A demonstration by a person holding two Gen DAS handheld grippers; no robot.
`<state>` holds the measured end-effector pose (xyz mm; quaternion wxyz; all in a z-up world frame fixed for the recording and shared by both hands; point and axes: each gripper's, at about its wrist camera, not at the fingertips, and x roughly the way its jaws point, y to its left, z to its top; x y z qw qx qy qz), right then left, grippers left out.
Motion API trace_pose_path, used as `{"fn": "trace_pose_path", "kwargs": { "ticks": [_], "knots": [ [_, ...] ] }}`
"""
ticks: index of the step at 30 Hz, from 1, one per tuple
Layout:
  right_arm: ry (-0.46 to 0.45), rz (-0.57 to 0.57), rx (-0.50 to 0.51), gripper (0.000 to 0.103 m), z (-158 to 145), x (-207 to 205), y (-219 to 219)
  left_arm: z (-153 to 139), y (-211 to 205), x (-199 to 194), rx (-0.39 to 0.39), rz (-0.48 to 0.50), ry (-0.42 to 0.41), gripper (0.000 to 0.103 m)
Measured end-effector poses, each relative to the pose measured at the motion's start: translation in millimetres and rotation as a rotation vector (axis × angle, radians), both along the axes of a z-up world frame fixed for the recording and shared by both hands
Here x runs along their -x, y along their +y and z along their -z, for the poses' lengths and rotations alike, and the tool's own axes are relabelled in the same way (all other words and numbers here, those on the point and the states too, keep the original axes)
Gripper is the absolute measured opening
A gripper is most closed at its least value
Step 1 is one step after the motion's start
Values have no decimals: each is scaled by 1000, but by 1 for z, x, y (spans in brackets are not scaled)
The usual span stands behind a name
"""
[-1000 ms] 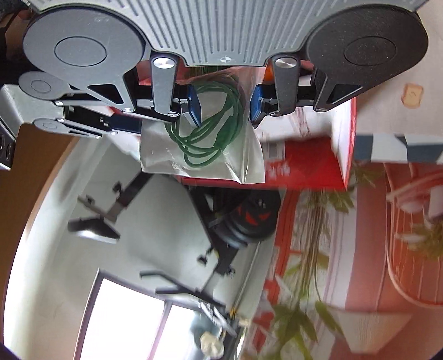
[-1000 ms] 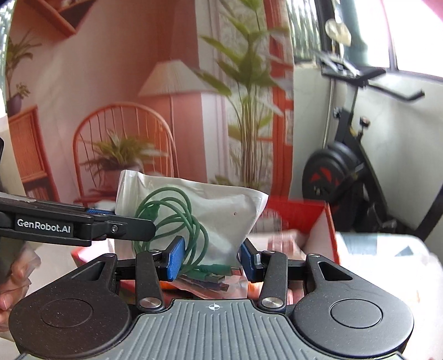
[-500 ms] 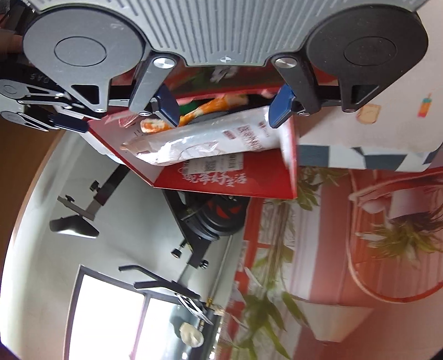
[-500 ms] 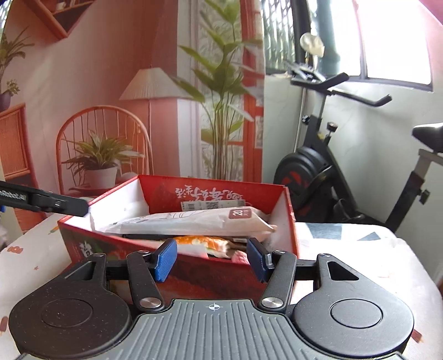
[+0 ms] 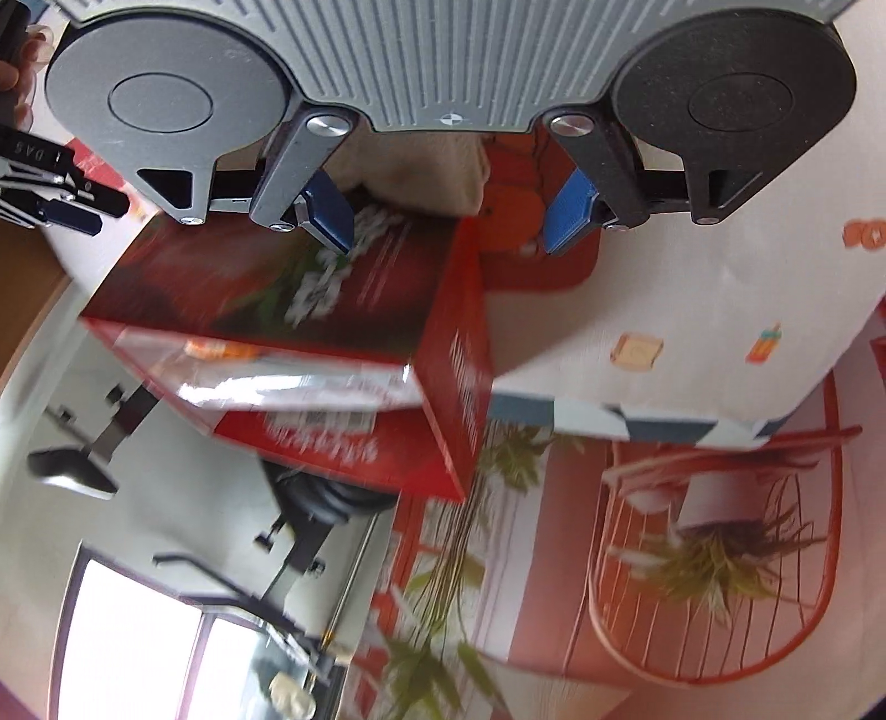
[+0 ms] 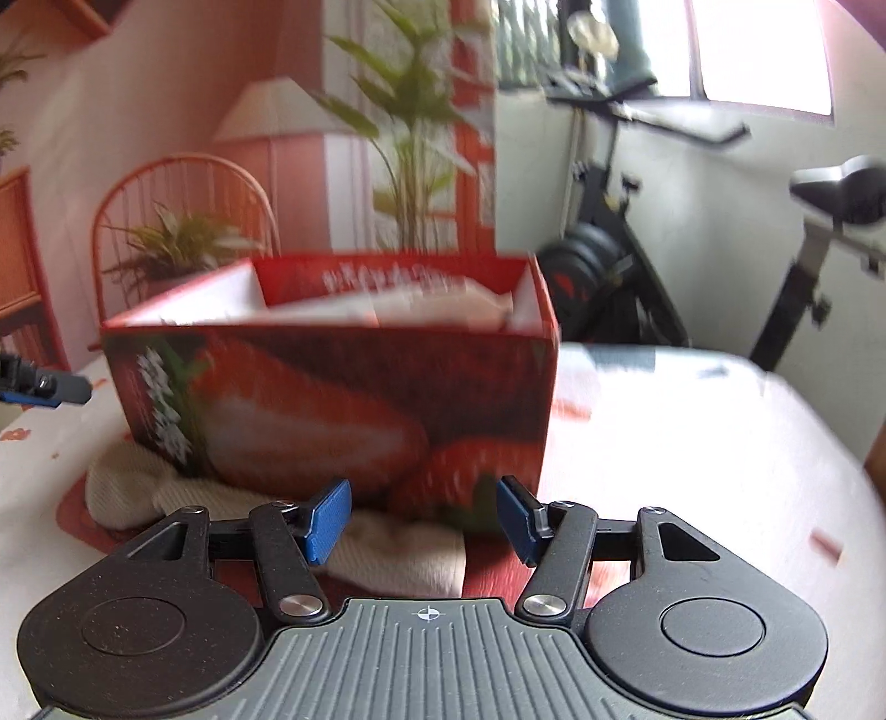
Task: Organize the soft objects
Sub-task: 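Move both tools down and close on the beige knitted rope toy, then lift the beige rope toy with both tools into the red box and open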
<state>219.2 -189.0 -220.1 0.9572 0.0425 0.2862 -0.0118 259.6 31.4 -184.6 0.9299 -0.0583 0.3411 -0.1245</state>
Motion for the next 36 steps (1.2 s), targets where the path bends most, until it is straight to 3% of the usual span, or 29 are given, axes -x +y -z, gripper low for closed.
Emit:
{"fn": "trace_pose_path", "kwargs": {
  "ticks": [6,15,18,20,22,25,32,33,36],
  "knots": [
    [85,51,-84,55,32,-16,-2,34,-3,-13,-12,-34,103,77],
    [139,44,-208,55,48,-26,-9,51,0,-22,76,-7,175,75],
    [147,51,-242,52,49,-25,-12,50,-3,-18,73,19,169,55],
    [153,42,-249,48,48,-25,-12,48,-4,-11,60,33,155,46],
    [158,38,-248,44,44,-24,-11,45,-8,-7,63,59,149,31],
    [157,36,-259,33,39,-22,-11,42,-11,2,63,72,133,25],
    [130,20,-275,11,25,-4,-13,34,-15,27,60,107,93,22],
    [124,11,-280,0,23,-1,-13,32,-15,31,45,105,84,21],
    [124,2,-268,1,18,5,-11,31,-15,37,50,109,86,21]
  ]
}}
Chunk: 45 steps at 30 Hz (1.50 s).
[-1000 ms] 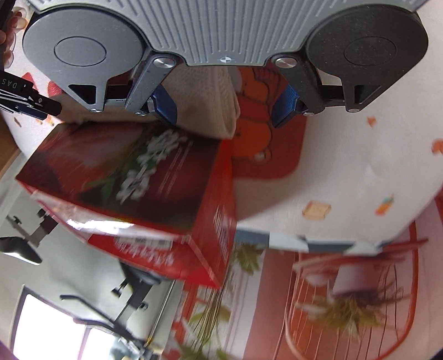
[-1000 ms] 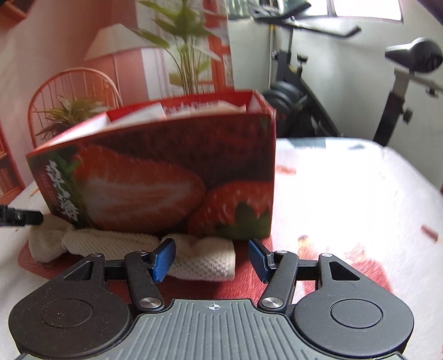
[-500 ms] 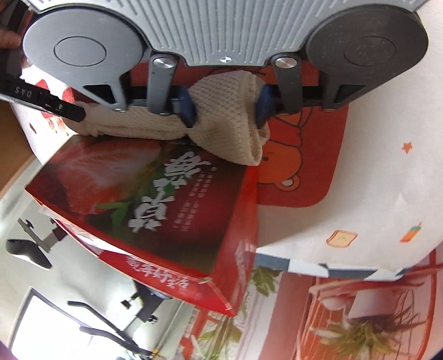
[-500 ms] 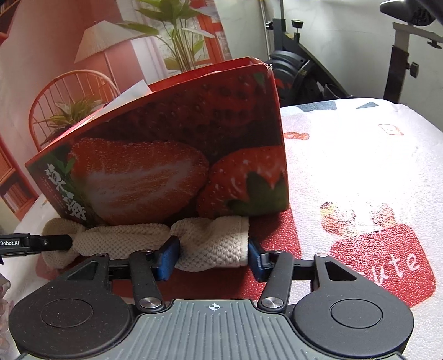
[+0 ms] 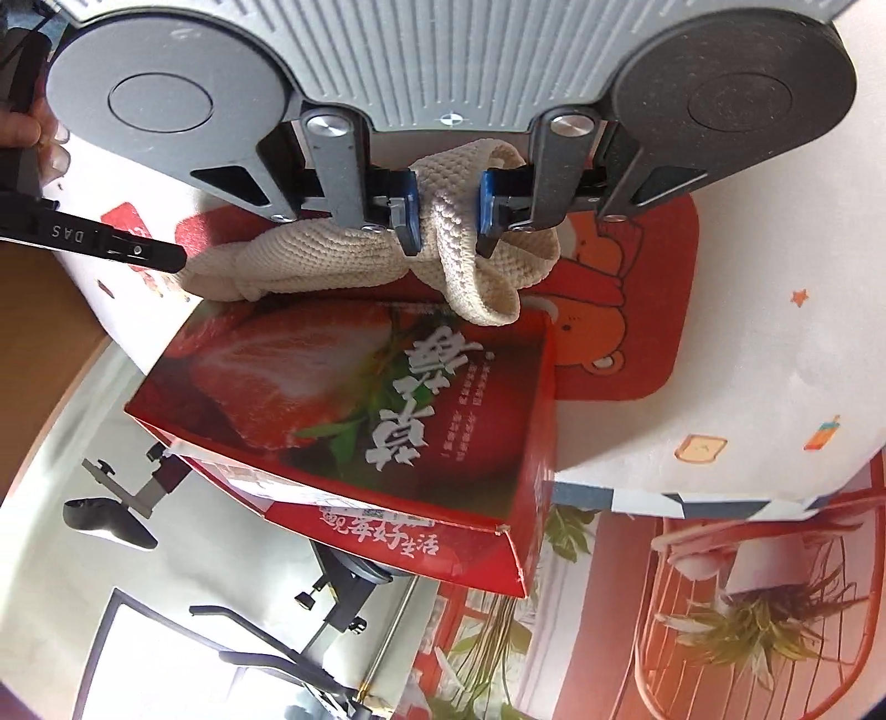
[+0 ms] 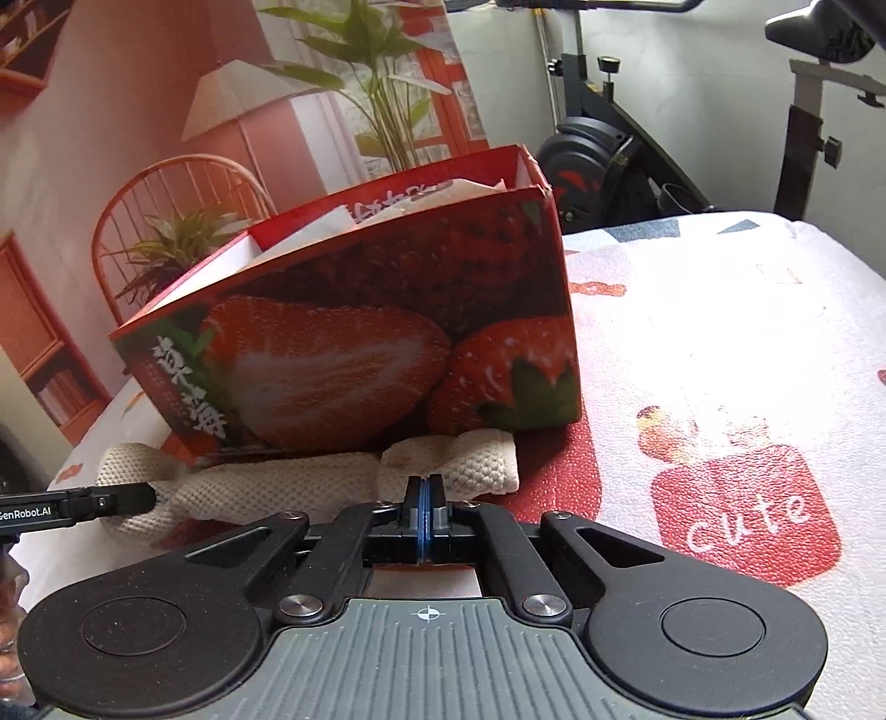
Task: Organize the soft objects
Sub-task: 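Lift the beige rope toy with both tools into the red box and open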
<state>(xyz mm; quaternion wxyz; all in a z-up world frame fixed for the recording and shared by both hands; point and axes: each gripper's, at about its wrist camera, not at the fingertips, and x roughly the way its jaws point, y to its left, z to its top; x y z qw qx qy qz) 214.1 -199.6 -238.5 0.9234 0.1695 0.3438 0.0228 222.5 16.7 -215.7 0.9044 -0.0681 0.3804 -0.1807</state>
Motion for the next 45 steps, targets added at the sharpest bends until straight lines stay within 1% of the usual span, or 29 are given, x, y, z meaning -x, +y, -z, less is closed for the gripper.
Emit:
{"fn": "trace_pose_path", "kwargs": {
  "ticks": [1,2,3,4,5,6,7,9,10,12,14,15,16,17,19,21,25,27,29,31,34,38,41,43,45],
  "knots": [
    [9,2,1,6,-1,0,0,0,0,2,-1,-1,-1,21],
    [20,11,0,9,0,0,0,0,0,3,-1,-1,-2,21],
    [25,23,-1,16,0,0,-1,-1,0,4,-1,0,-2,21],
    [21,39,0,21,1,0,-3,-1,0,5,-1,0,-1,21],
    [19,54,-5,24,1,0,-5,-1,1,6,1,0,1,21],
    [23,66,-13,29,3,-1,-8,0,1,6,3,1,3,21],
    [30,82,-20,37,4,-3,-11,0,2,7,6,0,7,21],
    [34,115,-41,47,7,-9,-16,1,2,8,5,-2,10,21],
    [36,129,-49,48,9,-13,-19,1,2,8,6,-3,12,21],
    [52,143,-71,48,13,-22,-24,1,2,8,9,-4,14,21],
    [74,126,-111,45,17,-32,-26,0,2,9,8,-3,14,21],
    [90,114,-117,41,19,-36,-25,0,1,9,9,-1,14,21],
    [103,107,-102,35,19,-38,-22,0,1,10,10,1,14,21],
    [103,96,-86,31,18,-39,-19,-1,1,11,11,3,14,21],
    [92,80,-73,20,16,-36,-14,-1,2,11,12,4,14,21],
    [78,66,-65,16,13,-32,-11,-2,3,12,17,-1,13,21],
    [32,15,7,13,2,-18,2,-3,8,13,39,-23,21,21],
    [14,-4,25,13,-4,-10,6,-3,9,14,40,-30,22,21],
    [-2,-13,22,13,-11,-3,7,-6,12,15,50,-36,19,21],
    [-27,-17,13,13,-22,5,6,-14,13,17,53,-33,-2,21],
    [-103,-31,22,13,-50,16,5,-34,16,16,63,-10,-68,21],
    [-238,-99,117,13,-96,20,5,-71,17,8,82,6,-159,21],
    [-304,-117,185,13,-127,9,4,-99,7,-5,62,15,-232,21],
    [-325,-105,212,13,-141,-6,0,-112,-4,-21,32,22,-250,21],
    [-327,-92,242,13,-149,-25,-3,-118,-16,-40,-16,35,-254,21]
  ]
}}
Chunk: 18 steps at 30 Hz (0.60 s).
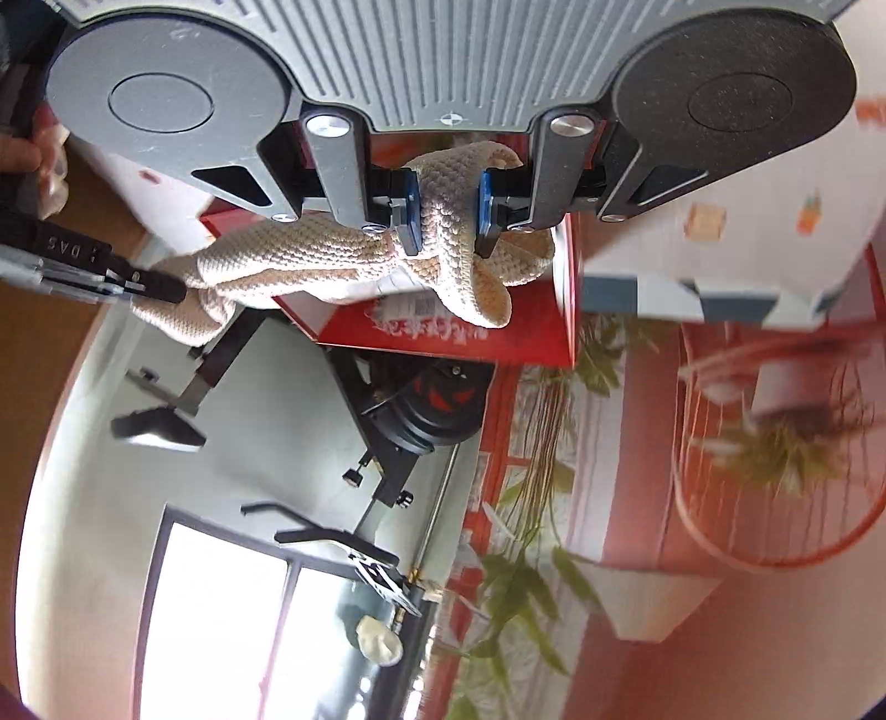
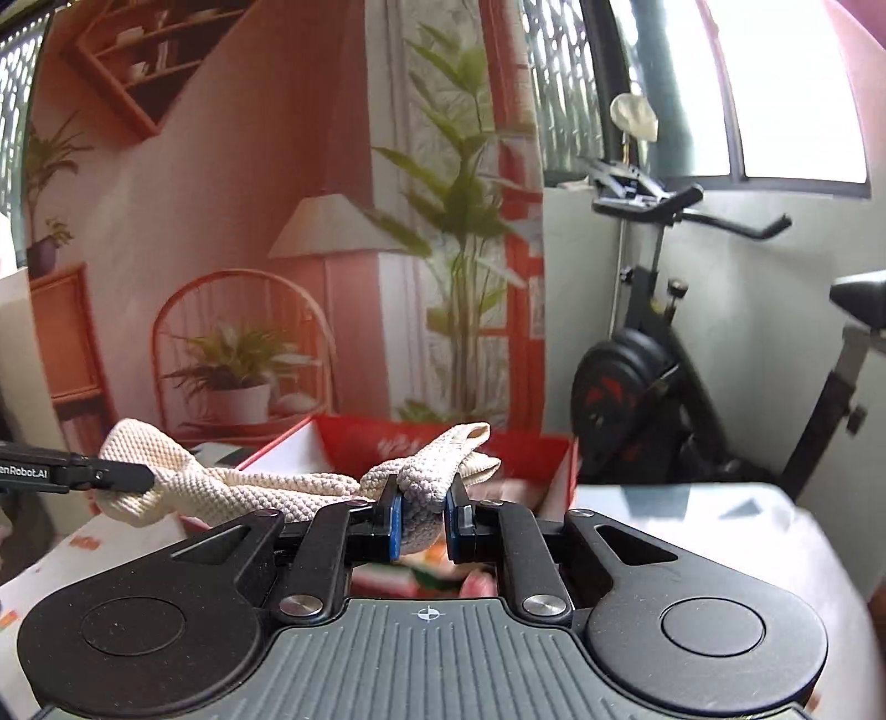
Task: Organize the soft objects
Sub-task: 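Lift the beige rope toy with both tools into the red box and open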
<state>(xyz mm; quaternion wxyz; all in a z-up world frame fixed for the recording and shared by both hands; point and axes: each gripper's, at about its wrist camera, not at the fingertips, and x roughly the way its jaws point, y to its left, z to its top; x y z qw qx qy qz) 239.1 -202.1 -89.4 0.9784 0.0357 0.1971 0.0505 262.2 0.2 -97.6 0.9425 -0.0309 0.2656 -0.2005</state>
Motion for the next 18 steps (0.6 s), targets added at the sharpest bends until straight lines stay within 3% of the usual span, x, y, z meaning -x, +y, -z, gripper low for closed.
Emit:
{"fn": "trace_pose_path", "kwargs": {
  "ticks": [4,9,18],
  "knots": [
    [36,35,60,13,3,-37,-4,4,-20,-39,-57,-4,52,21],
    [135,27,136,13,28,-67,5,32,-34,-72,-87,11,209,21],
    [235,-2,187,13,57,-82,22,43,-40,-94,-167,19,216,21]
  ]
}}
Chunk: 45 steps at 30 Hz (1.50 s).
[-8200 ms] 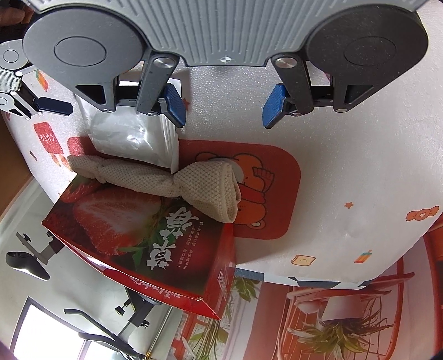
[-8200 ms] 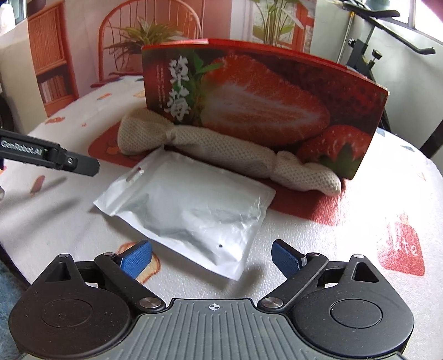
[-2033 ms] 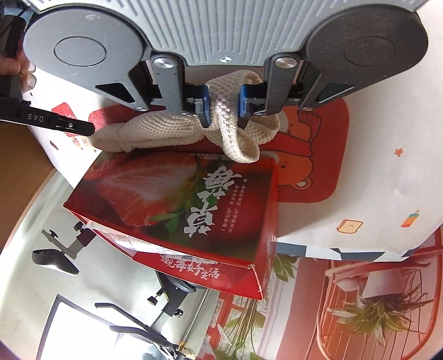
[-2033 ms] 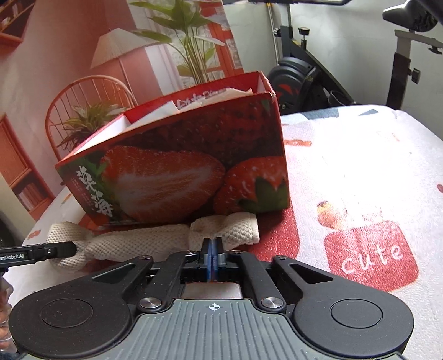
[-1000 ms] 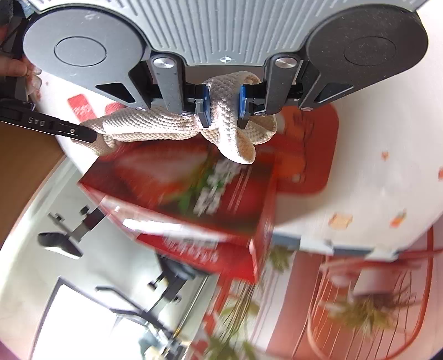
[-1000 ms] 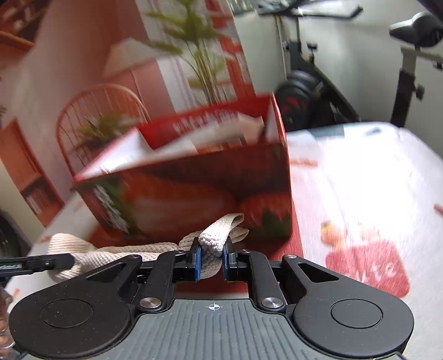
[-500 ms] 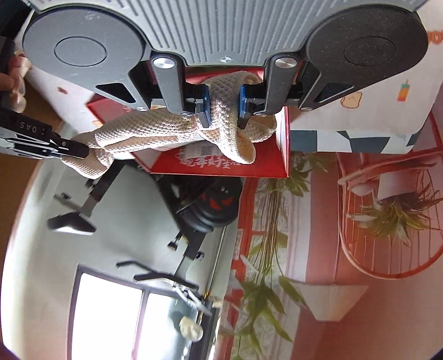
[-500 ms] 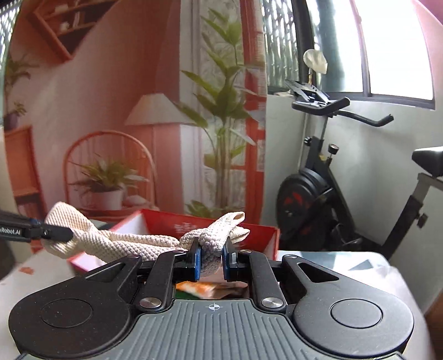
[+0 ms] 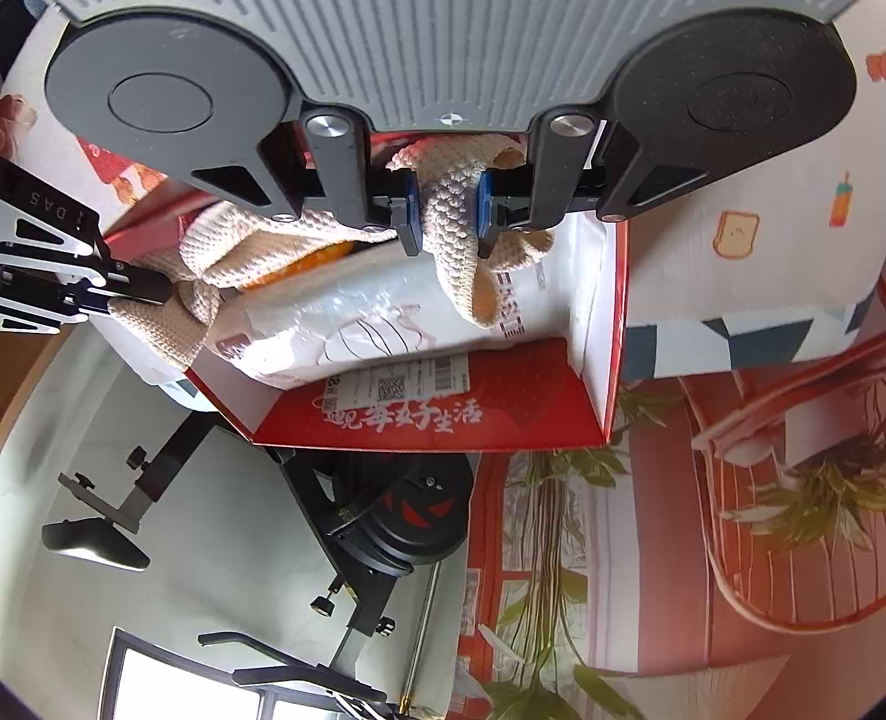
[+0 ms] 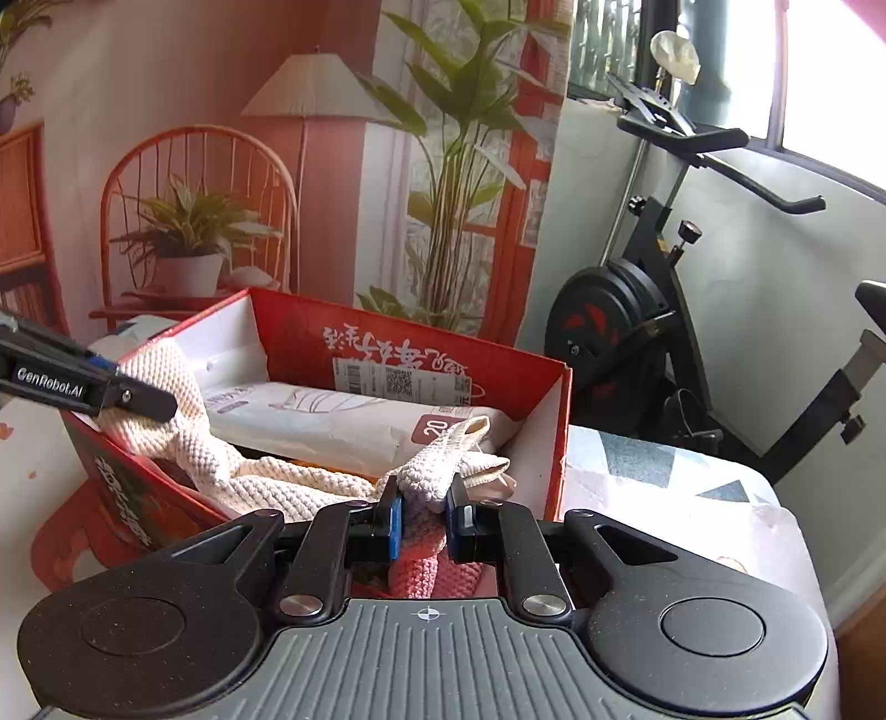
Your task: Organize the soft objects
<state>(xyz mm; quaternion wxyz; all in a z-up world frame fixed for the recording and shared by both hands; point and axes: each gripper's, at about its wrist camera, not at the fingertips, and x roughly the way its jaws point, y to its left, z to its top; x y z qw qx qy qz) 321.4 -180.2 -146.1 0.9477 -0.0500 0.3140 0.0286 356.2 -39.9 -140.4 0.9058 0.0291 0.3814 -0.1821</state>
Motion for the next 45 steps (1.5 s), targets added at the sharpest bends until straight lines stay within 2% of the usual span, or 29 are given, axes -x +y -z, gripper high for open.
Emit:
{"fn": "trace_pose_path", "kwargs": {
  "ticks": [5,12,14,16,17,19,20,22,26,28,29,33,38,45],
  "knots": [
    [-41,37,4,14,-6,-3,-7,-9,-4,-4,-5,1,-52,21],
    [23,11,-9,14,4,-7,-1,8,-8,-6,-33,7,15,23],
    [29,17,-19,16,3,-6,-2,4,-4,-6,-19,6,13,31],
    [28,19,-12,26,0,-3,-2,-3,-1,-3,10,14,-2,59],
    [23,25,-8,27,-2,-2,-2,-7,0,-1,24,17,-13,65],
    [4,49,-21,33,-6,3,-5,-16,2,6,39,16,-33,83],
    [-5,68,-30,37,-9,6,-7,-20,3,10,45,8,-34,87],
    [-23,103,-58,57,-17,14,-10,-30,8,22,85,10,-51,95],
    [-70,143,-113,78,-32,35,-12,-48,14,51,69,17,-112,100],
    [-88,176,-125,100,-41,46,-10,-58,16,68,52,7,-145,103],
    [-104,184,-133,103,-47,53,-9,-64,17,76,43,2,-158,103],
    [-134,180,-160,103,-69,79,0,-85,22,103,16,-31,-201,103],
    [-158,162,-167,103,-96,113,18,-112,31,138,35,-55,-251,103],
    [-241,126,-118,103,-139,169,49,-137,53,183,69,-111,-256,103]
  ]
}}
